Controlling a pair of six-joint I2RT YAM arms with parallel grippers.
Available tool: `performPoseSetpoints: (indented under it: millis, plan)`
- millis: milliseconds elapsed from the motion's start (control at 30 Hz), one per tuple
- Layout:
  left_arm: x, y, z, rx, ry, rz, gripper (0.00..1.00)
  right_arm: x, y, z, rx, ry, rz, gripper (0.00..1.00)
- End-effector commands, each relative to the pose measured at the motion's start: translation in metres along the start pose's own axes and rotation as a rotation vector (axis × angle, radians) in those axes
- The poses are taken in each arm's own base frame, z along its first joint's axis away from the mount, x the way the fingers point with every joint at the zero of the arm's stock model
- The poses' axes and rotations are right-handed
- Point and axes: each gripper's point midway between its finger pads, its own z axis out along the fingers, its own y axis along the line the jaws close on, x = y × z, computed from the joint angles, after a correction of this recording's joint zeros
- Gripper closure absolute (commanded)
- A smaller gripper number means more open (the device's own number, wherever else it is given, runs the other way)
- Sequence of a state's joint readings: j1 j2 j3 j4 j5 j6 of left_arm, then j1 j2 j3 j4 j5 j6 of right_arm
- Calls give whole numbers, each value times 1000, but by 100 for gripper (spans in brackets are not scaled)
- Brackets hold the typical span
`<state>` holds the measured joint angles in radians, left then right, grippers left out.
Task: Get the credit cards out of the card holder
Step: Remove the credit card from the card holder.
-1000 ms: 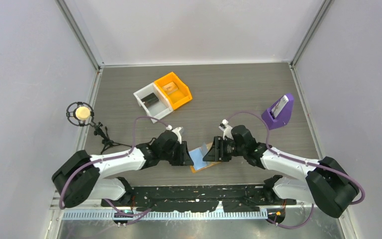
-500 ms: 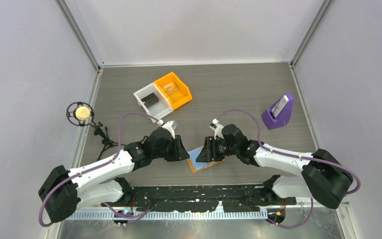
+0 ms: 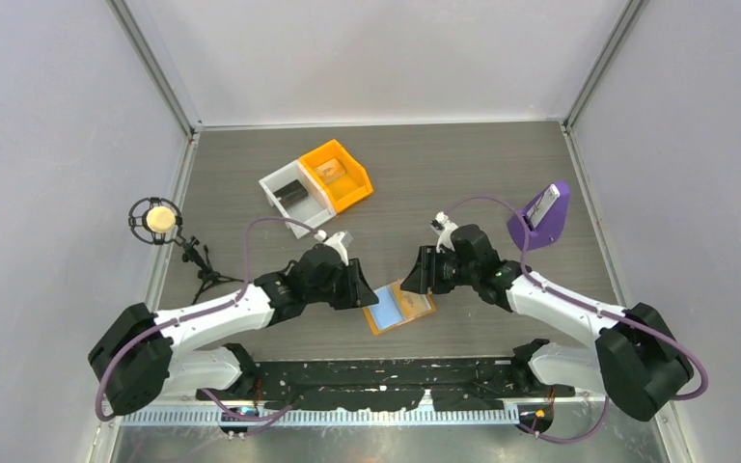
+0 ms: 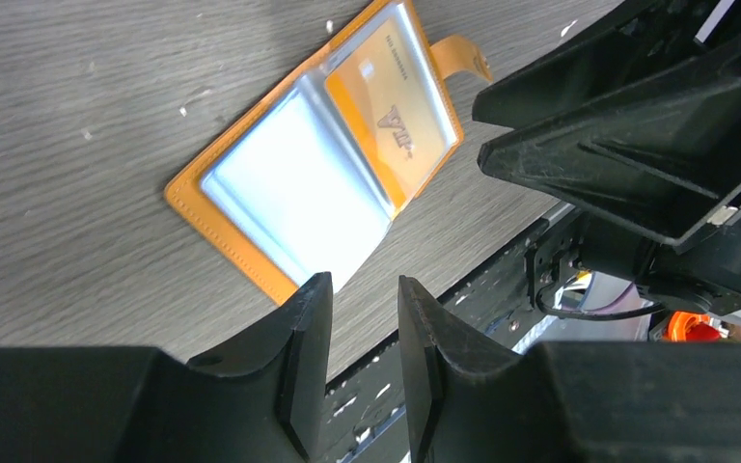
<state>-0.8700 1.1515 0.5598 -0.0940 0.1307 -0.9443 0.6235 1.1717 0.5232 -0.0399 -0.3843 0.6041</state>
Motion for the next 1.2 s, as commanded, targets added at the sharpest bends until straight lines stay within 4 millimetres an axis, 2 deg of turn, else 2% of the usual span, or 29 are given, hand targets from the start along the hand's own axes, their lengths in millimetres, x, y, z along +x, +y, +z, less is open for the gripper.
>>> performPoseSetpoints:
  millis: [0, 300, 533, 733, 1000, 1167]
  plan:
    - [-20, -33, 10, 125, -55, -1, 67, -4, -13, 0, 17, 0, -40, 50]
    - [-13, -33, 41, 143, -21, -27, 67, -3, -36, 7, 107, 30, -50, 50]
    - [-12, -30, 53, 138, -17, -18, 67, 2, -49, 11, 155, 45, -44, 50]
    - [-9, -26, 61, 136, -2, -14, 67, 11, -53, 16, 144, 64, -22, 51]
    - [-8, -24, 68, 135, -2, -4, 67, 29, -59, 16, 139, 88, 19, 64]
    - [-5, -18, 70, 122, 4, -7, 67, 37, -65, 14, 152, 97, 35, 69]
